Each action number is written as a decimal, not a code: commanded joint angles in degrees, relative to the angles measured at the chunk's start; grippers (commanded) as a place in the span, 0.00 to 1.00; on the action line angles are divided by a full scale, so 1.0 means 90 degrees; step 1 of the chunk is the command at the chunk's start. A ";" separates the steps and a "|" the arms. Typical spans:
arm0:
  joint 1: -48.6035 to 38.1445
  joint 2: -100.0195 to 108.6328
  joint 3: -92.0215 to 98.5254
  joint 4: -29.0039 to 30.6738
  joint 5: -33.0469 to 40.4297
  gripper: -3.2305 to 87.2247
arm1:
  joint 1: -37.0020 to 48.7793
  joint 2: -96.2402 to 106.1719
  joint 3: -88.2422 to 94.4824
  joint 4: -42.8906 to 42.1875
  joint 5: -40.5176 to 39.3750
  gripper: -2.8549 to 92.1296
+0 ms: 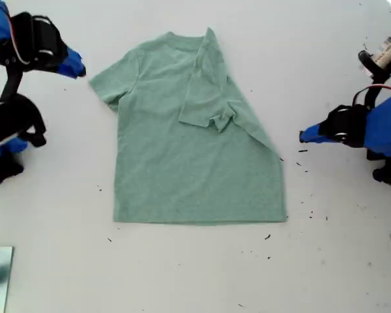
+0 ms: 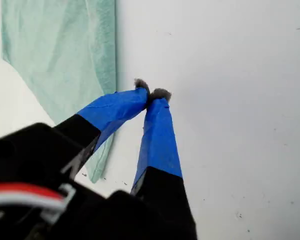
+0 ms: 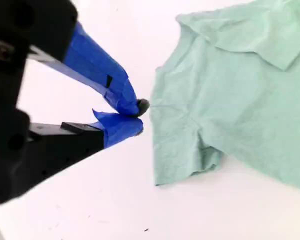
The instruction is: Fold t shirt
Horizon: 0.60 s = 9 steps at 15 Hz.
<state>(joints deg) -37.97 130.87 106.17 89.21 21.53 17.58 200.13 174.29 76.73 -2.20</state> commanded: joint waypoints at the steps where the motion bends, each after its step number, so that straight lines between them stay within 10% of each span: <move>1: -0.0937 -0.0146 -0.0420 0.0098 0.0439 0.08 | -0.0059 0.0088 0.0391 0.0010 -0.0146 0.06; 3: -0.1191 -0.0117 -0.0283 0.0146 0.0801 0.33 | -0.0029 0.0088 0.0391 0.0010 -0.0205 0.06; 9: -0.1299 -0.0068 0.1357 -0.0928 0.0635 0.29 | 0.0078 0.0088 0.0391 0.0010 -0.0332 0.06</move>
<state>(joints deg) -49.39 129.29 114.79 85.61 27.77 17.58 200.13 174.29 76.73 -4.13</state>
